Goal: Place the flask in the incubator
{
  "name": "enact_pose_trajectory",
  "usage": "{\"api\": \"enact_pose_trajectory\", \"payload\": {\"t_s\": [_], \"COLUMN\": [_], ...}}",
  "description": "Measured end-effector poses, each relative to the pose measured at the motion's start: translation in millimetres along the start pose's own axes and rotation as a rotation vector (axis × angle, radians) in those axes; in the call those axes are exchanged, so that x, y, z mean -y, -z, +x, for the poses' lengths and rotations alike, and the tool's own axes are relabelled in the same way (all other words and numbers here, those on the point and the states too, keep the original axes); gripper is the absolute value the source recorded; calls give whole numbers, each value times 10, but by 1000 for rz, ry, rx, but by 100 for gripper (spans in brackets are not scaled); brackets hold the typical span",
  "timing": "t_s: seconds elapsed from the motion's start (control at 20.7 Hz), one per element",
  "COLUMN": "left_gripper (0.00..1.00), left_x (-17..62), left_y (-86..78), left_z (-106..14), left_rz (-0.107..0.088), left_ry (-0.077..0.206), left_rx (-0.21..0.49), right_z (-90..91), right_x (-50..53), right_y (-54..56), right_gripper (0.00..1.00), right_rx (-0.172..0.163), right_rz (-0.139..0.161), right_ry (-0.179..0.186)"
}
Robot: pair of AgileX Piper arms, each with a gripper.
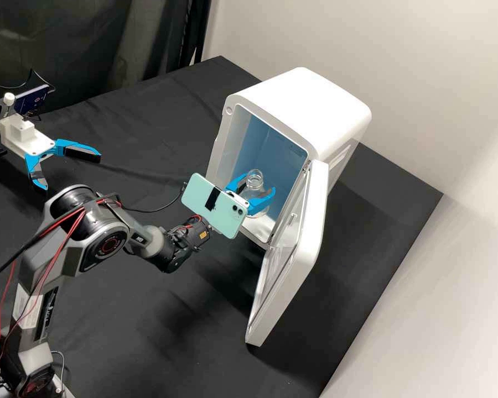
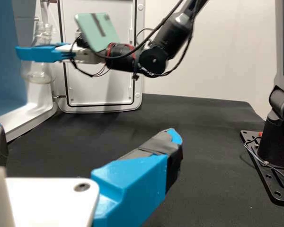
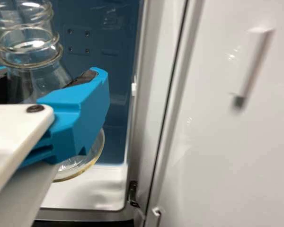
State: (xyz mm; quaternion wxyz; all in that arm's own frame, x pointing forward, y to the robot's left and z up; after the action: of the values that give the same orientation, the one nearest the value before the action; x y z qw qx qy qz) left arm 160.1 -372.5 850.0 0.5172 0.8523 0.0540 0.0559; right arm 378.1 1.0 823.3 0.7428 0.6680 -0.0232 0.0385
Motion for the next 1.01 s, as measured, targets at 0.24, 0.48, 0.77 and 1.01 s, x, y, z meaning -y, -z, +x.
{"api": "enact_pose_trajectory", "payload": {"t_s": [0.24,0.48,0.77,1.01], "left_gripper": [100,100,100,100], "left_x": [0,-13,-108,-164], "left_y": [0,25,172,241], "left_z": [0,-4,-54,-72], "left_rz": [0,0,-22,-21], "left_ry": [0,-6,-58,-88], "left_rx": [0,-14,-99,-139], "right_z": [261,366,370,371], "right_x": [129,148,204,238], "right_y": [-53,-68,-144,-172], "right_gripper": [0,0,0,0], "right_rx": [52,60,83,90], "right_rz": [-1,-2,1,1], "right_ry": [38,48,60,69]}}
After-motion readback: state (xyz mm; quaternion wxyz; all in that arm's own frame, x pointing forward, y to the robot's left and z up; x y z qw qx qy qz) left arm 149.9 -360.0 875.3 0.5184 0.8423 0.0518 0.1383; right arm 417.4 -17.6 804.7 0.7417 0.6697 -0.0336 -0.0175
